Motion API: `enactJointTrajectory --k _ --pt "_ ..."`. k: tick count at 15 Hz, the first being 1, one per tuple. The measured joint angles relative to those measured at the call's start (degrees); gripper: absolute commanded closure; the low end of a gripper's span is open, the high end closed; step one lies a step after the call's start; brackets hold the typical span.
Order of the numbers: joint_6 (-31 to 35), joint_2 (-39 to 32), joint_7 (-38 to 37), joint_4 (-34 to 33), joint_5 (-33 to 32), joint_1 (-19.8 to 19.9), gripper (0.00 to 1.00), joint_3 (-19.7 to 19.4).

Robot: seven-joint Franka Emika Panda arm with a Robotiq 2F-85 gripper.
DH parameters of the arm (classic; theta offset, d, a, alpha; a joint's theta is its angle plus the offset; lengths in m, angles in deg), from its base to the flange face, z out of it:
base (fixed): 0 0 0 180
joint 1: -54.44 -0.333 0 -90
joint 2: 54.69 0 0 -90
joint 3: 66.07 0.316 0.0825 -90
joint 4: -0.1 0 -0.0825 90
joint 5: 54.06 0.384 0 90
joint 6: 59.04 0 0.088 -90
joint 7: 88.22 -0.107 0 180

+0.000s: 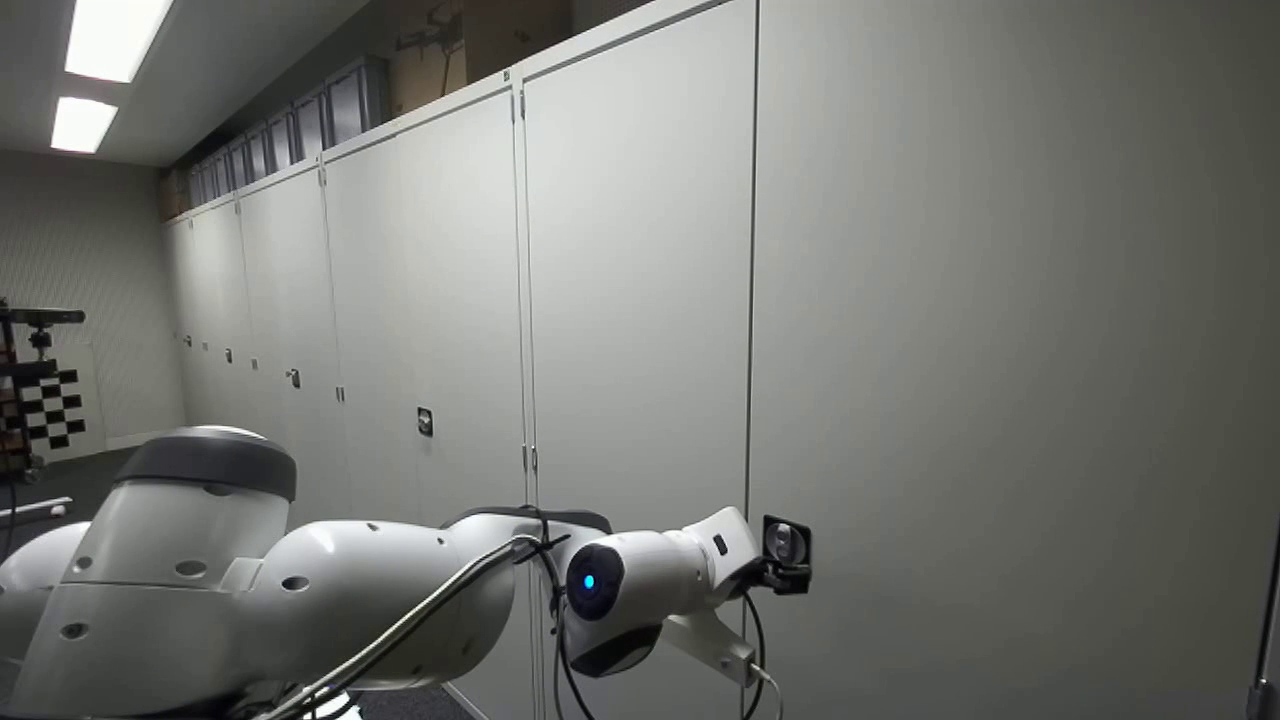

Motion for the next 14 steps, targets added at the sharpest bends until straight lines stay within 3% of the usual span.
enactJointTrajectory --k 14 --pt "0.0 0.0 -0.6 -0.2 0.5 0.0 0.0 0.0"
